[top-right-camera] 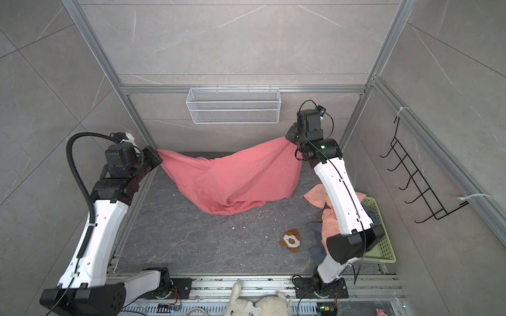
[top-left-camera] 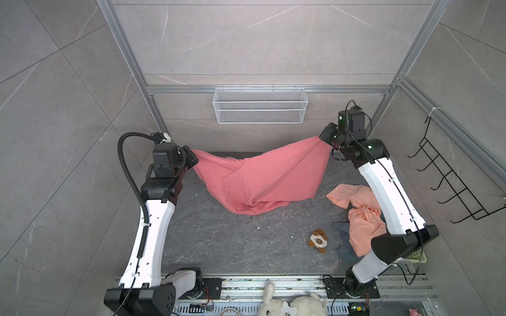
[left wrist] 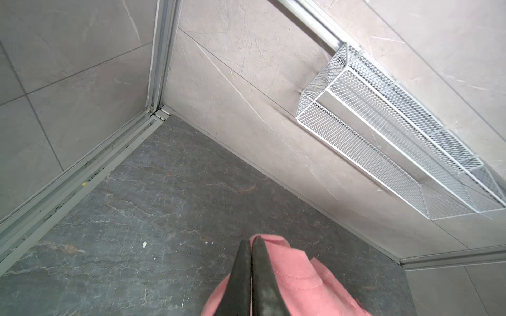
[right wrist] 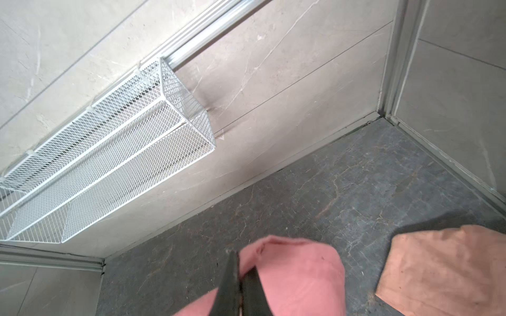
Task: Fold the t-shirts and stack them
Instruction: 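Lift the pink t-shirt high with both grippers, spreading it apart, then swing the raised shirt with both grippers to shake it out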
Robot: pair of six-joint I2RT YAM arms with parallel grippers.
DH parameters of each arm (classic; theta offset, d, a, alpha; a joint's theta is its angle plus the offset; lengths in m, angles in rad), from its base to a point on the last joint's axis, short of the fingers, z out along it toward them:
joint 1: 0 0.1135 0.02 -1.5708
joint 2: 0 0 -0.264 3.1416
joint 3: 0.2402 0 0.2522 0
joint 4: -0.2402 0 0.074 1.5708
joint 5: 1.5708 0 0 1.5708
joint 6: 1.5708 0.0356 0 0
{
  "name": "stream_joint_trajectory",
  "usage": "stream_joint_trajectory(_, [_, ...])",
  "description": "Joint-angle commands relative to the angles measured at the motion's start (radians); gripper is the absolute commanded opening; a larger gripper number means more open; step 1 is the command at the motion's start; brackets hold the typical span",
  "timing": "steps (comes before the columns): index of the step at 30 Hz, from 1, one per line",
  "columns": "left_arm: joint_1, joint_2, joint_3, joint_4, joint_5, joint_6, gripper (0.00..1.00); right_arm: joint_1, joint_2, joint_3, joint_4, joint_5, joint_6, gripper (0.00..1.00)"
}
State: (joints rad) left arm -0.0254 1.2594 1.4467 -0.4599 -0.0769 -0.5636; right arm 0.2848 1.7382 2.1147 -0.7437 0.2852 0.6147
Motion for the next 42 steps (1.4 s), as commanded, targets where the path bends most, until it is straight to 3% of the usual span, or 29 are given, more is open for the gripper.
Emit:
stream_joint_trajectory(1, [0.008, 0.139, 0.146, 0.149, 0.043, 0.051, 0.0, -0.026, 0.163, 0.199, 0.008, -0.07, -0.046, 0.02])
stream_joint_trajectory(7, [0.031, 0.399, 0.658, 0.135, 0.048, 0.128, 0.0, -0.05, 0.487, 0.951, -0.016, -0.165, -0.088, 0.04])
stream_joint_trajectory(9, [0.043, 0.43, 0.817, 0.131, 0.048, 0.158, 0.0, -0.066, 0.495, 1.062, -0.002, -0.164, -0.093, 0.05])
stream_joint_trajectory(12, [0.051, 0.399, 0.9, 0.154, 0.055, 0.199, 0.0, -0.076, 0.292, 0.817, 0.082, -0.125, -0.133, 0.04])
stream_joint_trajectory(15, [0.051, 0.268, 0.748, 0.263, 0.06, 0.235, 0.0, -0.076, -0.015, 0.303, 0.346, -0.115, -0.16, 0.04])
stream_joint_trajectory(17, [0.051, 0.168, 0.619, 0.334, 0.04, 0.243, 0.0, -0.076, -0.142, 0.131, 0.42, -0.095, -0.168, 0.05])
stream_joint_trajectory(22, [0.05, -0.049, 0.378, 0.352, 0.029, 0.247, 0.0, -0.076, -0.317, -0.06, 0.336, -0.055, -0.184, 0.05])
stream_joint_trajectory(29, [0.051, -0.264, 0.182, 0.133, -0.033, 0.183, 0.0, -0.076, -0.453, -0.318, 0.117, 0.018, -0.138, 0.05])
stream_joint_trajectory(35, [0.05, -0.334, 0.096, -0.016, -0.1, 0.12, 0.0, -0.076, -0.458, -0.424, 0.079, -0.006, -0.082, 0.05])
stream_joint_trajectory(42, [0.051, -0.316, 0.031, -0.037, -0.06, 0.063, 0.0, -0.077, -0.369, -0.402, 0.104, -0.068, -0.057, 0.05])
